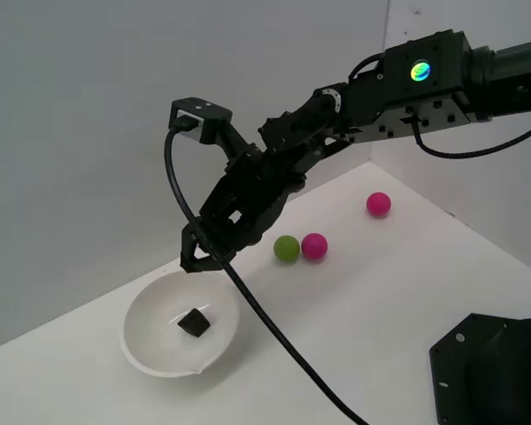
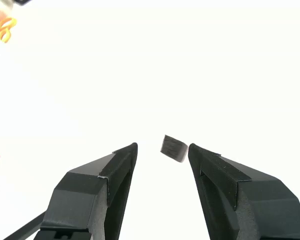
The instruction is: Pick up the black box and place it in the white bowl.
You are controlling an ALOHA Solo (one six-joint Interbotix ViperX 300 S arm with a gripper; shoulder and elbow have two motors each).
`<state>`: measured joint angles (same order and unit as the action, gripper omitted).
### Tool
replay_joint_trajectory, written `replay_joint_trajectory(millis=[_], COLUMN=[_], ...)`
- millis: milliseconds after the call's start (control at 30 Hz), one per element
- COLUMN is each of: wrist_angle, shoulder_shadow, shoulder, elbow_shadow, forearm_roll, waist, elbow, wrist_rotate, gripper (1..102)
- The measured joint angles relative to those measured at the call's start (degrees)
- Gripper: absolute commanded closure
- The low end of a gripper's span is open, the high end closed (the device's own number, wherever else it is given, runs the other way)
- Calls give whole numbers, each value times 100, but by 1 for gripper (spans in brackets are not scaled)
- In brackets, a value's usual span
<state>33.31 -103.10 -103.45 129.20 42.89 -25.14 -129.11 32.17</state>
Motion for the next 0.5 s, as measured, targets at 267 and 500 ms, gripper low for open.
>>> replay_joint_trajectory(millis=[267,500], wrist_angle=[0,0], shoulder_shadow=[-817,-1556], shoulder=[-826,-1556], elbow_shadow=[396,817], forearm_roll=[-132,-193], waist=[563,1266], elbow=[-396,-809], wrist_rotate=[-9,343], gripper=[53,53])
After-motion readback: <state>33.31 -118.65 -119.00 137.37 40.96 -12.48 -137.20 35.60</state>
